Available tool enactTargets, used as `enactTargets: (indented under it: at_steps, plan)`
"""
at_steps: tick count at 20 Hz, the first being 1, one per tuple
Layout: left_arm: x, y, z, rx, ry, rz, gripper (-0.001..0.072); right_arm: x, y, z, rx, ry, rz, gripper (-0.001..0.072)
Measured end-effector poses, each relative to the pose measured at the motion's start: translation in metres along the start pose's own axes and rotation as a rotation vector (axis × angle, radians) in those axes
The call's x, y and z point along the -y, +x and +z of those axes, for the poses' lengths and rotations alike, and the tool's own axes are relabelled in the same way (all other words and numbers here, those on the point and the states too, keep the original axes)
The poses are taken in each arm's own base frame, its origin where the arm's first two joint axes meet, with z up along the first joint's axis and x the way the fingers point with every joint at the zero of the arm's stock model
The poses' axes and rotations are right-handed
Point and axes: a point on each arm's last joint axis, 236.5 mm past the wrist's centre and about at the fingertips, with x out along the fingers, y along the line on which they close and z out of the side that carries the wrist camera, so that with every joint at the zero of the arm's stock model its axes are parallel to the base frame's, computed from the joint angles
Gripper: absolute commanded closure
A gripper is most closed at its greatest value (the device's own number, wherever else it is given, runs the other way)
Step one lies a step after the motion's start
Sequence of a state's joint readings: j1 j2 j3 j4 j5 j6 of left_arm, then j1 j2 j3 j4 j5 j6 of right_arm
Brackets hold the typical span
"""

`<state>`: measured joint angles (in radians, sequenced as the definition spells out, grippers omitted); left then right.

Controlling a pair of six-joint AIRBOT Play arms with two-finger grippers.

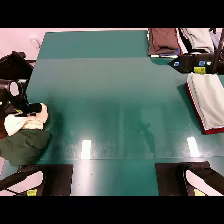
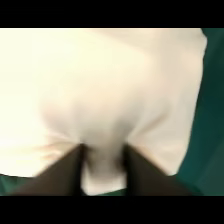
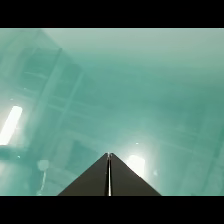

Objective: Fold the shirts.

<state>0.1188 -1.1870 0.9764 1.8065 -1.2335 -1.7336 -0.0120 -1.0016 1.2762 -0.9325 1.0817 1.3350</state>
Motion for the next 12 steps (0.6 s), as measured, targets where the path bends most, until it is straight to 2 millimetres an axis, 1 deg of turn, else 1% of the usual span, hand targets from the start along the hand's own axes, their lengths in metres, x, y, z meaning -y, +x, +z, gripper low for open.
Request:
enactTargets:
  at_steps: [1,2,3,4,6,7,8,9,10,11,12]
  plan:
    - [-0.001,-0.005,0.005,0.026,-0.009,-0.004,0.0685,0.000,0.000,0.001,0.002,-0.001,0.000,0.0695]
    - [-0.002,-0.014,0.013,0.066,-0.019,-0.010,0.0685,-0.001,0.000,0.002,0.009,-0.003,0.000,0.0695]
    - [-0.003,-0.031,0.026,0.129,-0.029,-0.018,0.0685,-0.002,-0.002,0.005,0.022,-0.006,0.000,0.0695]
    - [-0.004,-0.053,0.040,0.201,-0.031,-0.026,0.0686,-0.004,-0.005,0.009,0.041,-0.009,0.001,0.0695]
    - [0.002,-0.119,0.073,0.398,-0.004,-0.059,0.0686,-0.010,-0.013,0.019,0.089,-0.017,0.005,0.0695]
    - [0.010,-0.155,0.085,0.492,0.023,-0.083,0.0686,-0.014,-0.020,0.028,0.121,-0.026,0.006,0.0696]
    - [0.023,-0.198,0.096,0.598,0.064,-0.118,0.0686,-0.018,-0.026,0.035,0.146,-0.036,0.008,0.0695]
    - [0.041,-0.240,0.102,0.699,0.113,-0.168,0.0687,-0.024,-0.033,0.044,0.173,-0.049,0.012,0.0695]
    - [0.060,-0.277,0.103,0.783,0.163,-0.215,0.0687,-0.030,-0.041,0.052,0.199,-0.063,0.017,0.0696]
    - [0.081,-0.313,0.100,0.866,0.219,-0.271,0.0687,-0.036,-0.050,0.061,0.226,-0.080,0.021,0.0695]
    - [0.101,-0.341,0.095,0.933,0.268,-0.325,0.0687,-0.042,-0.058,0.069,0.250,-0.096,0.022,0.0695]
